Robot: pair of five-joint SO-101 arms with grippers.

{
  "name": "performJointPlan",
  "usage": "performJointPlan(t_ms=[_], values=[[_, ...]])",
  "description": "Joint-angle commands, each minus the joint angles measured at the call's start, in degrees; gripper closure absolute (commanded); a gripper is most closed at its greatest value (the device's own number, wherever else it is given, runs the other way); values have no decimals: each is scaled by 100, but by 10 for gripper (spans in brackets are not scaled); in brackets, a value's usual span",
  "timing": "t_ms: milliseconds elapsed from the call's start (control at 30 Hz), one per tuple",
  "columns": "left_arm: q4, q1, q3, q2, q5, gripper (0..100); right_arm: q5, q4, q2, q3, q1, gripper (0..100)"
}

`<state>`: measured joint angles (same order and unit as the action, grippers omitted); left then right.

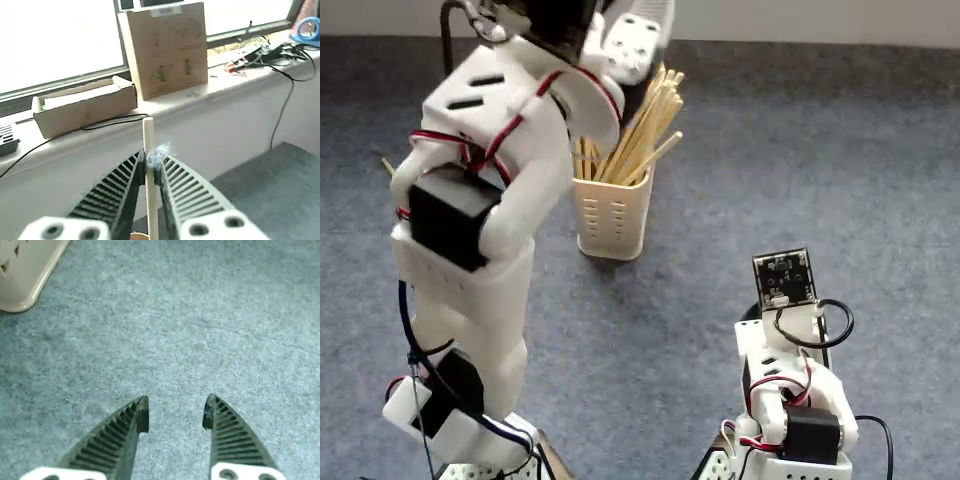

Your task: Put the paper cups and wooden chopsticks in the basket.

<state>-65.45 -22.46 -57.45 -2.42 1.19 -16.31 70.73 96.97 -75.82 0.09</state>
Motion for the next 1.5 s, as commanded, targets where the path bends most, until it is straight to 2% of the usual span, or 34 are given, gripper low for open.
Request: performJointPlan(t_ms=[0,267,467,600,767,833,967,1033,1100,1200,1333,1400,1467], values=[[765,541,400,-4,-615,995,-62,-119,40,22,66,811],[2180,1279,2404,-48,-2066,995,-62,-119,40,22,-57,811],[2593,1376,3415,-66,-1503,995,-62,-119,40,22,-171,811],[2418,1367,3688,-136,-1477,958,-62,-119,40,22,-171,811],[1574,1402,3776,-400,-1468,761,-62,-119,40,22,-171,811],[1380,1604,3767,-514,-1459,761,-62,-119,40,22,-171,811],[1178,2167,3785,-1007,-1451,827,-62,-119,40,22,-171,811],[800,2607,3846,-1305,-1081,865,-62,-119,40,22,-171,811],[387,3266,4040,-1490,-396,909,-62,-110,40,22,-154,811],[220,4207,4980,-1182,589,931,-62,-110,40,22,-154,811],[176,4910,5947,13,1618,819,-62,-110,40,22,-154,811],[79,5095,5947,673,1705,761,-62,-110,40,22,-154,811],[-141,5156,5789,1235,1679,750,-62,-110,40,22,-154,811]])
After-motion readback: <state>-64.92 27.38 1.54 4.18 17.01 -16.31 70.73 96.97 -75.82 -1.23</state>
